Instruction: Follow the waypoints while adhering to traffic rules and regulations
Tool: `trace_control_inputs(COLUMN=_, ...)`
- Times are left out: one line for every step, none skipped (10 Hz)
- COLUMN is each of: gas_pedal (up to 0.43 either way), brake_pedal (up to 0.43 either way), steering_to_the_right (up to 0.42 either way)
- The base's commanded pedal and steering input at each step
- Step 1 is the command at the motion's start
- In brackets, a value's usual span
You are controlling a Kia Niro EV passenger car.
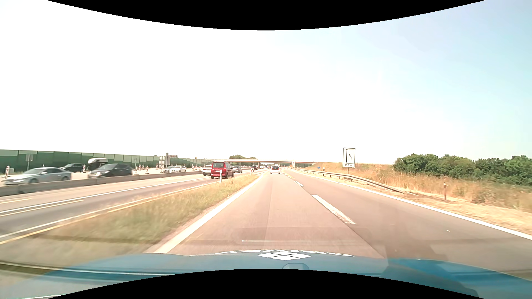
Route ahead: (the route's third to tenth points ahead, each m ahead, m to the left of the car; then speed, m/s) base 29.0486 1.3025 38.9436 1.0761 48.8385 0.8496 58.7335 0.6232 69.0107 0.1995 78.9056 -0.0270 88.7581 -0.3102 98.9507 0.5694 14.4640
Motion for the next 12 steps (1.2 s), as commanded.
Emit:
trace_control_inputs(gas_pedal=0.087, brake_pedal=0.0, steering_to_the_right=0.004)
trace_control_inputs(gas_pedal=0.087, brake_pedal=0.0, steering_to_the_right=0.004)
trace_control_inputs(gas_pedal=0.079, brake_pedal=0.0, steering_to_the_right=0.004)
trace_control_inputs(gas_pedal=0.079, brake_pedal=0.0, steering_to_the_right=0.003)
trace_control_inputs(gas_pedal=0.079, brake_pedal=0.0, steering_to_the_right=0.003)
trace_control_inputs(gas_pedal=0.079, brake_pedal=0.0, steering_to_the_right=0.002)
trace_control_inputs(gas_pedal=0.079, brake_pedal=0.0, steering_to_the_right=0.002)
trace_control_inputs(gas_pedal=0.079, brake_pedal=0.0, steering_to_the_right=0.002)
trace_control_inputs(gas_pedal=0.079, brake_pedal=0.0, steering_to_the_right=0.001)
trace_control_inputs(gas_pedal=0.079, brake_pedal=0.0, steering_to_the_right=0.001)
trace_control_inputs(gas_pedal=0.079, brake_pedal=0.0, steering_to_the_right=0.001)
trace_control_inputs(gas_pedal=0.079, brake_pedal=0.0, steering_to_the_right=0.001)
